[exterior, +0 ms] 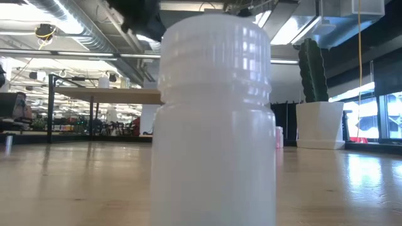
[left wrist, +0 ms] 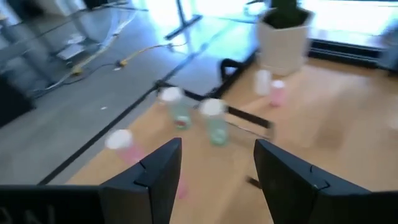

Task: Pick and place medicine bottles onto shelf by color
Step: Put the left yellow pill bottle on the shelf and align it with the other yellow pill bottle

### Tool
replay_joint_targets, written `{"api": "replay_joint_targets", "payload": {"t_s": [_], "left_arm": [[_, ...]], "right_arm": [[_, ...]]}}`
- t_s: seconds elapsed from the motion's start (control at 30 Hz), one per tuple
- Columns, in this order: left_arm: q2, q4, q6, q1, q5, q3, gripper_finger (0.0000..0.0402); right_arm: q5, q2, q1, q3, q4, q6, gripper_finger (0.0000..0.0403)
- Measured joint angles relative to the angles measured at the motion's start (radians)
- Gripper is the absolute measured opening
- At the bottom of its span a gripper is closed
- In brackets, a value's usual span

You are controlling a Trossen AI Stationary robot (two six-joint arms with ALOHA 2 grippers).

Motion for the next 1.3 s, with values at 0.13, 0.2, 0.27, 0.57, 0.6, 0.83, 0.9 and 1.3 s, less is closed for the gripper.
{"api": "replay_joint_targets", "payload": {"t_s": [0.13,0.2,0.27,0.57,0.6,0.83,0.9,1.3], "left_arm": [[-0.057,-0.099,-0.017,-0.099,0.008,0.0,0.0195],[-0.078,-0.151,-0.055,-0.146,0.008,0.0,0.0195],[-0.092,-0.215,-0.115,-0.19,0.008,0.0,0.0196],[-0.109,-0.525,-0.493,-0.342,0.036,0.0,0.0272],[-0.112,-0.551,-0.516,-0.359,0.064,0.0,0.028],[-0.113,-0.607,-0.551,-0.491,0.366,0.0,0.0301],[-0.113,-0.616,-0.561,-0.535,0.417,0.0,0.0301],[-0.103,-0.632,-0.716,-0.914,0.499,0.0,0.0302]], "right_arm": [[0.0,0.0,0.0,0.0,0.0,0.0,0.0188],[0.0,0.0,0.0,0.0,0.0,0.0,0.0188],[0.0,0.0,0.0,0.0,0.0,0.0,0.0188],[0.0,0.0,0.0,0.0,0.0,0.0,0.0188],[0.0,0.0,0.0,0.0,0.0,0.0,0.0188],[0.0,0.0,0.0,0.0,0.0,0.0,0.0188],[0.0,0.0,0.0,0.0,0.0,0.0,0.0188],[0.0,0.0,0.0,0.0,0.0,0.0,0.0188]]}}
